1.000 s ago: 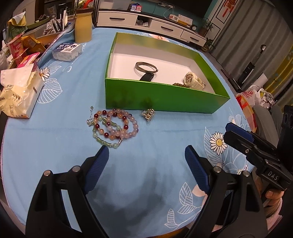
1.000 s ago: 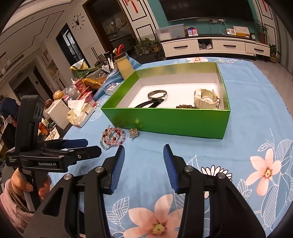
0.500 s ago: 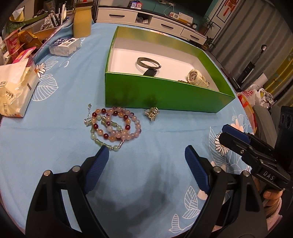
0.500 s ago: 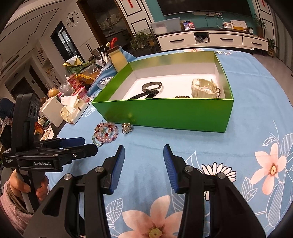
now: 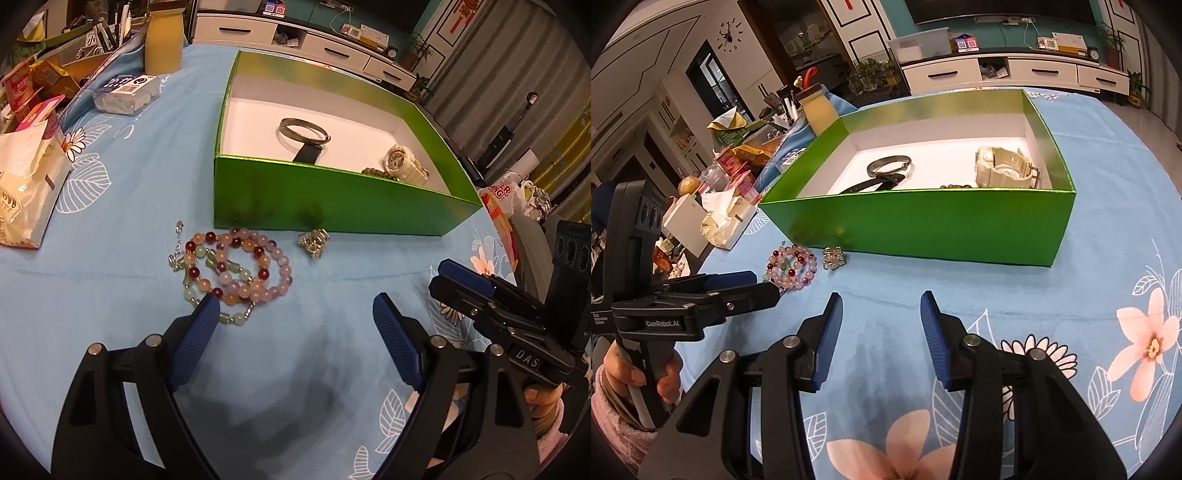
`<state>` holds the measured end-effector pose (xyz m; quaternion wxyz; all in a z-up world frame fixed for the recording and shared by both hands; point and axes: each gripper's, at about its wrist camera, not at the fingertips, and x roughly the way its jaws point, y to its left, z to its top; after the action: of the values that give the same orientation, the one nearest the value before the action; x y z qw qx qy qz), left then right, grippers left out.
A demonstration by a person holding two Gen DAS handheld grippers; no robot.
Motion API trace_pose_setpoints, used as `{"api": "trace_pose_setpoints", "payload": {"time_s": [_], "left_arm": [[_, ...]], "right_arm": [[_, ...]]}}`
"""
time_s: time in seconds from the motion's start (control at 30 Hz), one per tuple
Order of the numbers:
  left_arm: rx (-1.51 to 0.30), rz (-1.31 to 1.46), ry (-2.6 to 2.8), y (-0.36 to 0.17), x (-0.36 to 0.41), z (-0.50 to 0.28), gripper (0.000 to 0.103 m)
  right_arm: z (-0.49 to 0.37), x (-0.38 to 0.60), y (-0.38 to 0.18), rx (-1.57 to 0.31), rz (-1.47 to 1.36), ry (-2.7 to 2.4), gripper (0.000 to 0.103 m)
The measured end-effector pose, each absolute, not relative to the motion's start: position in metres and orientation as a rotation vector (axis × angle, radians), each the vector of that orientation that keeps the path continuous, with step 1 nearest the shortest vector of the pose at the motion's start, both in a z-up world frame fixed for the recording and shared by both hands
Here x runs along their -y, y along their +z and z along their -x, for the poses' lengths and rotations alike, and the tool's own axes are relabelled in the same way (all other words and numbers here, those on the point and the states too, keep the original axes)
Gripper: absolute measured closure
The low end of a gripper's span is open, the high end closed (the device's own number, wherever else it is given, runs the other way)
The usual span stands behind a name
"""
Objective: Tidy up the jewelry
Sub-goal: 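Withdraw both tools and move them toward the pink bead bracelet, then grasp the pink bead bracelet with the left tool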
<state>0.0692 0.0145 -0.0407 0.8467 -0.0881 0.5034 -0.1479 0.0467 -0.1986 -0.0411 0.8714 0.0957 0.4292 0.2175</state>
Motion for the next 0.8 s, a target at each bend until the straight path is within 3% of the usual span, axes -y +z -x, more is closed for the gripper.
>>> {"api": "trace_pose_setpoints", "payload": {"time_s": [0.8], "left_arm": [[-1.018,0.194,-0.312,-0.039,-0.03,-0.081,0.017]], "right_arm": [[-0.057,0.189,-0.045,-0.904,-0.178,0.451,0.058]]}}
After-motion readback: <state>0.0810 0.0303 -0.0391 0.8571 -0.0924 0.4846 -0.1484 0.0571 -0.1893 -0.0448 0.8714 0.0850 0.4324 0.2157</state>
